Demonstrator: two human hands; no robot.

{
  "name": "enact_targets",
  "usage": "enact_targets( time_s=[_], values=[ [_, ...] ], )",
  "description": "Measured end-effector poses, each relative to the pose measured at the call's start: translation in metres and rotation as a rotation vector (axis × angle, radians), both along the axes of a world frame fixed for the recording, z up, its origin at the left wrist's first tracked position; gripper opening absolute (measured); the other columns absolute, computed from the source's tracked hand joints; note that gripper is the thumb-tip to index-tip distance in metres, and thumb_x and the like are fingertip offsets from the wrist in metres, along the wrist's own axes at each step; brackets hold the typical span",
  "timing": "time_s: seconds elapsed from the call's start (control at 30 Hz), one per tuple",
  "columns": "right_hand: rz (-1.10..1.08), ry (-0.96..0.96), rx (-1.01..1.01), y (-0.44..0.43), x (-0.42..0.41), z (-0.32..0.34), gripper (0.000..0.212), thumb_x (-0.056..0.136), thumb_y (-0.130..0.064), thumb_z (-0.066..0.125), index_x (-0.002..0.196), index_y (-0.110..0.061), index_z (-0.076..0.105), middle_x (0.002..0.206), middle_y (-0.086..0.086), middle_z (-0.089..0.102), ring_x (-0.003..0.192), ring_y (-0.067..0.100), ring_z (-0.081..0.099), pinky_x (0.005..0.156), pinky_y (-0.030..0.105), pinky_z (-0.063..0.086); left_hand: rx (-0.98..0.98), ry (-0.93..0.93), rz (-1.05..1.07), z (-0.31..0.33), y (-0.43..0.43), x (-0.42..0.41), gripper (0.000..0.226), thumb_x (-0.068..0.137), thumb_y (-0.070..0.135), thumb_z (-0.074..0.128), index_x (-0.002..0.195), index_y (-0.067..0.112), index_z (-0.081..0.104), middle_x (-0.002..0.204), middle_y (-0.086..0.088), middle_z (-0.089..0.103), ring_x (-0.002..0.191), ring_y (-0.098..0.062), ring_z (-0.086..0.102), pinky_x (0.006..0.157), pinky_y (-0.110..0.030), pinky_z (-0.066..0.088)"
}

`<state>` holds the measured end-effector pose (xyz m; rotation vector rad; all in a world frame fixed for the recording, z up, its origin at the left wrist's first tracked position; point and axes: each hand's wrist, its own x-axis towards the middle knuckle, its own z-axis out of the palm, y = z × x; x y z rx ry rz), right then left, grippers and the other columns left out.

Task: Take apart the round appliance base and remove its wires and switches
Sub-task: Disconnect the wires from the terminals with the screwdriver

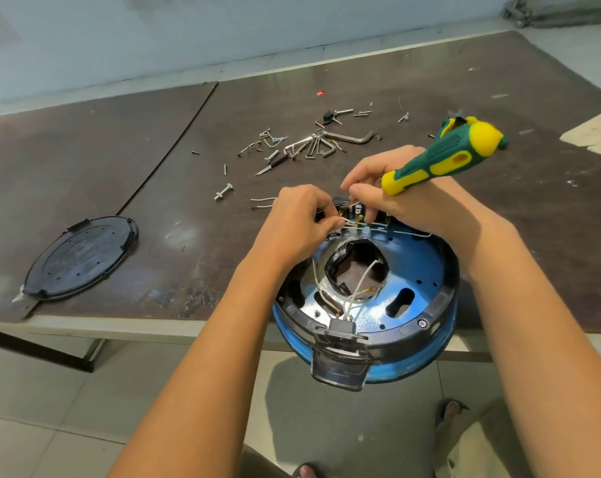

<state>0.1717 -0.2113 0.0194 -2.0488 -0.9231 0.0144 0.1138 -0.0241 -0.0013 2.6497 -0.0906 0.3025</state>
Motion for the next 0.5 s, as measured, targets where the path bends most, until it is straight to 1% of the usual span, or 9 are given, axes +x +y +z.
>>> enact_targets(
  time_s=[0.03,0.07,0.13,0.17,0.23,0.27,0.37,0.43,0.5],
  values=[
    [-0.019,-0.021,-0.016,0.003,-0.002,0.001,0.016,0.097,-0.012,0.062,0.103,-0.017,0.075,0.065,-0.02,0.07,0.06,0.006,0.069,0.057,0.017,0.053,0.003,0.001,0.001,0.0,0.0,0.0,0.015,0.085,0.031,0.077,0.078,0.018,0.075,0.092,0.002,0.071,0.09,-0.016,0.062,0.089,-0.041,0.049],
    [-0.041,-0.032,-0.004,0.005,-0.003,0.001,0.017,0.097,-0.011,0.06,0.103,-0.017,0.075,0.062,-0.019,0.069,0.061,0.01,0.07,0.059,0.023,0.057,0.005,0.001,0.002,0.0,0.0,0.0,0.015,0.085,0.031,0.077,0.078,0.018,0.075,0.093,0.002,0.071,0.091,-0.016,0.063,0.09,-0.04,0.048],
    [-0.111,0.009,0.089,0.009,-0.006,-0.001,0.02,0.096,-0.008,0.058,0.101,-0.015,0.076,0.062,-0.01,0.069,0.059,0.021,0.071,0.055,0.032,0.058,0.0,0.003,0.006,0.001,0.0,-0.001,0.014,0.085,0.031,0.077,0.079,0.018,0.076,0.096,0.001,0.072,0.093,-0.016,0.064,0.09,-0.038,0.049],
    [-0.169,0.061,0.133,0.01,-0.004,-0.003,0.021,0.094,-0.008,0.057,0.099,-0.016,0.076,0.061,-0.01,0.07,0.058,0.023,0.069,0.054,0.031,0.057,-0.009,0.002,0.01,0.001,-0.001,-0.001,0.013,0.085,0.03,0.077,0.079,0.019,0.076,0.096,0.0,0.073,0.094,-0.016,0.064,0.087,-0.035,0.05],
    [-0.283,0.188,0.179,0.008,0.001,-0.006,0.021,0.091,-0.01,0.059,0.096,-0.019,0.077,0.055,-0.015,0.068,0.057,0.023,0.067,0.058,0.03,0.058,-0.033,0.004,0.02,0.001,-0.001,-0.002,0.01,0.085,0.029,0.077,0.081,0.02,0.077,0.094,-0.001,0.074,0.093,-0.016,0.066,0.083,-0.031,0.051],
    [-0.308,0.252,0.203,0.007,0.004,-0.009,0.02,0.091,-0.01,0.059,0.096,-0.019,0.077,0.056,-0.013,0.068,0.055,0.021,0.065,0.059,0.03,0.057,-0.041,0.009,0.024,0.001,-0.001,-0.002,0.009,0.085,0.028,0.077,0.082,0.02,0.077,0.093,-0.001,0.075,0.093,-0.016,0.067,0.081,-0.03,0.052],
    [-0.307,0.359,0.262,0.004,0.009,-0.013,0.018,0.092,-0.011,0.061,0.095,-0.019,0.077,0.074,0.0,0.077,0.044,0.013,0.055,0.053,0.021,0.049,-0.043,0.014,0.027,0.001,-0.001,-0.001,0.008,0.085,0.027,0.077,0.083,0.02,0.078,0.094,-0.002,0.075,0.093,-0.015,0.067,0.079,-0.027,0.051],
    [-0.302,0.386,0.272,0.004,0.011,-0.015,0.018,0.092,-0.012,0.061,0.093,-0.019,0.077,0.076,-0.005,0.078,0.041,0.011,0.051,0.048,0.017,0.047,-0.039,0.011,0.024,0.001,-0.001,-0.001,0.009,0.085,0.027,0.077,0.083,0.019,0.078,0.093,-0.002,0.075,0.093,-0.016,0.067,0.08,-0.028,0.052],
    [-0.3,0.42,0.285,0.003,0.013,-0.016,0.017,0.091,-0.012,0.061,0.091,-0.019,0.076,0.078,-0.004,0.079,0.039,0.01,0.05,0.046,0.016,0.046,-0.039,0.011,0.022,0.0,-0.001,-0.001,0.01,0.085,0.027,0.077,0.084,0.018,0.079,0.093,-0.003,0.075,0.091,-0.016,0.068,0.079,-0.028,0.052]
  ],
)
